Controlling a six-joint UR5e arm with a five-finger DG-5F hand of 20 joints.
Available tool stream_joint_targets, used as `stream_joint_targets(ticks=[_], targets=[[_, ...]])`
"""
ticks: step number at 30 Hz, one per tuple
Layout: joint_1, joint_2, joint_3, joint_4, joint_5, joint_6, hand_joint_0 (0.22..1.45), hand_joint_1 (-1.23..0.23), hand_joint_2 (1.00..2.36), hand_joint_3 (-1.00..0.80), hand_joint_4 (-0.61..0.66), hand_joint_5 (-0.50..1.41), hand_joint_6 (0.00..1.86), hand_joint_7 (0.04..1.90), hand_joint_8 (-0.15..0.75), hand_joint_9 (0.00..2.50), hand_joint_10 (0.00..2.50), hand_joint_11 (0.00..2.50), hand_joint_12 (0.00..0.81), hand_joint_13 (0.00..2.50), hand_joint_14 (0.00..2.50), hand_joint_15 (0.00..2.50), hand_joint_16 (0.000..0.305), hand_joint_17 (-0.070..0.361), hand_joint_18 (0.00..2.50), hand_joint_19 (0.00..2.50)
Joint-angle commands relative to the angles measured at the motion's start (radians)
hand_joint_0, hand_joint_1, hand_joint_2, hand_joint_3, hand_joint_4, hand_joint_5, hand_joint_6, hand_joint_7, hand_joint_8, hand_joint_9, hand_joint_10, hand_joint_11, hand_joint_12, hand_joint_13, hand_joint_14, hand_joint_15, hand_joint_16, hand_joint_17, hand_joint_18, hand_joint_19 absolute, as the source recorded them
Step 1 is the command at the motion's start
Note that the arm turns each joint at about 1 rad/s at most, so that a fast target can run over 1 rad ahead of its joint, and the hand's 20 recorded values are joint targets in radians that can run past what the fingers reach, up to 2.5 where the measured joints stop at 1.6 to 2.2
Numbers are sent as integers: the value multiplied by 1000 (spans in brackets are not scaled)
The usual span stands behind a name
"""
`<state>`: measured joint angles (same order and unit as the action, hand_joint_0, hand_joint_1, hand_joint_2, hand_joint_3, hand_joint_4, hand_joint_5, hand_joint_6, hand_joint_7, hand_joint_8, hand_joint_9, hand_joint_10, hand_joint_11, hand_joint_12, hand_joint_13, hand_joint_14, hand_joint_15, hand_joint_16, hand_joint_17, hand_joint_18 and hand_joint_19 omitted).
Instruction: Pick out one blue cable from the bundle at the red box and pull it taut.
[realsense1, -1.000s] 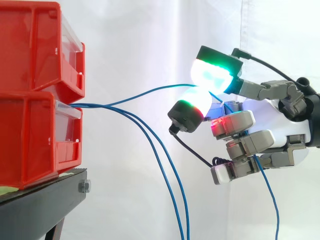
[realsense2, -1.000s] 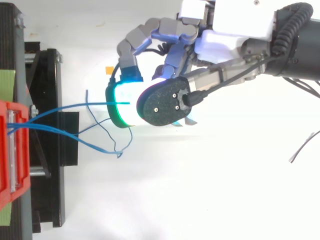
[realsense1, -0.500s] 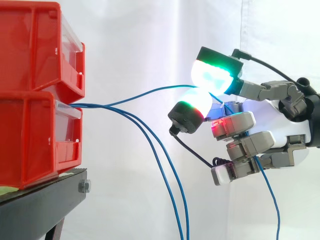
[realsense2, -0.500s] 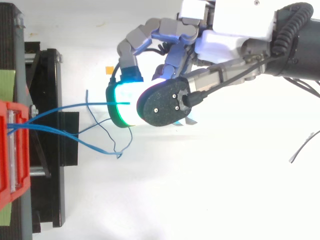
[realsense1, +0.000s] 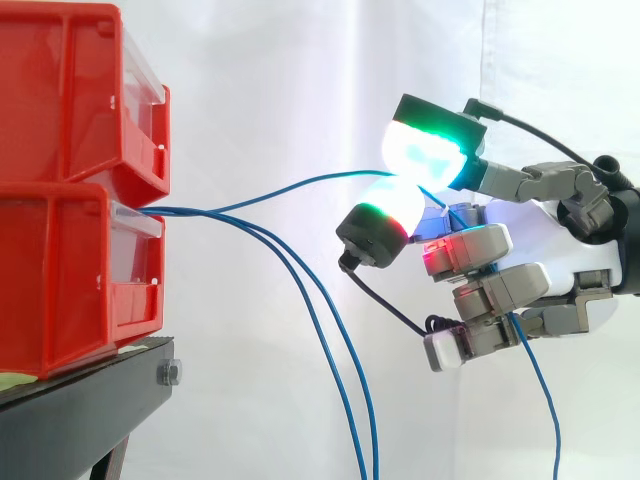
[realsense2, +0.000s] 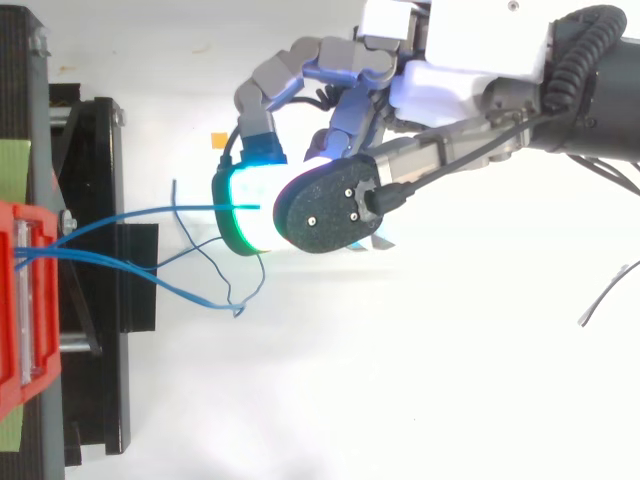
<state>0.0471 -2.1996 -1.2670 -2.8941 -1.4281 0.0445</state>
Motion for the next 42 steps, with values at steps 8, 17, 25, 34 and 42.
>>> stream_joint_targets(ticks=[8, 17, 25, 34, 42], targets=[[1, 0, 0, -1, 0, 0, 785, -757, 1014, -369, -379, -219, 969, 1250, 125, 1297, 22, 1324, 210, 1370, 22, 1428, 41, 92, 684, 786], [-1, 0, 0, -1, 0, 0, 780, -759, 1013, -377, -371, -220, 970, 1228, 133, 1279, 23, 1310, 213, 1351, 21, 1405, 41, 93, 696, 784], [1, 0, 0, -1, 0, 0, 779, -760, 1013, -376, -370, -219, 969, 1234, 135, 1275, 24, 1285, 224, 1339, 23, 1365, 41, 93, 693, 776], [1, 0, 0, -1, 0, 0, 778, -761, 1014, -373, -368, -218, 967, 1243, 136, 1268, 24, 1277, 229, 1321, 25, 1320, 41, 93, 691, 773], [1, 0, 0, -1, 0, 0, 777, -763, 1014, -374, -367, -217, 967, 1243, 141, 1260, 24, 1265, 223, 1310, 25, 1298, 41, 93, 690, 764]])
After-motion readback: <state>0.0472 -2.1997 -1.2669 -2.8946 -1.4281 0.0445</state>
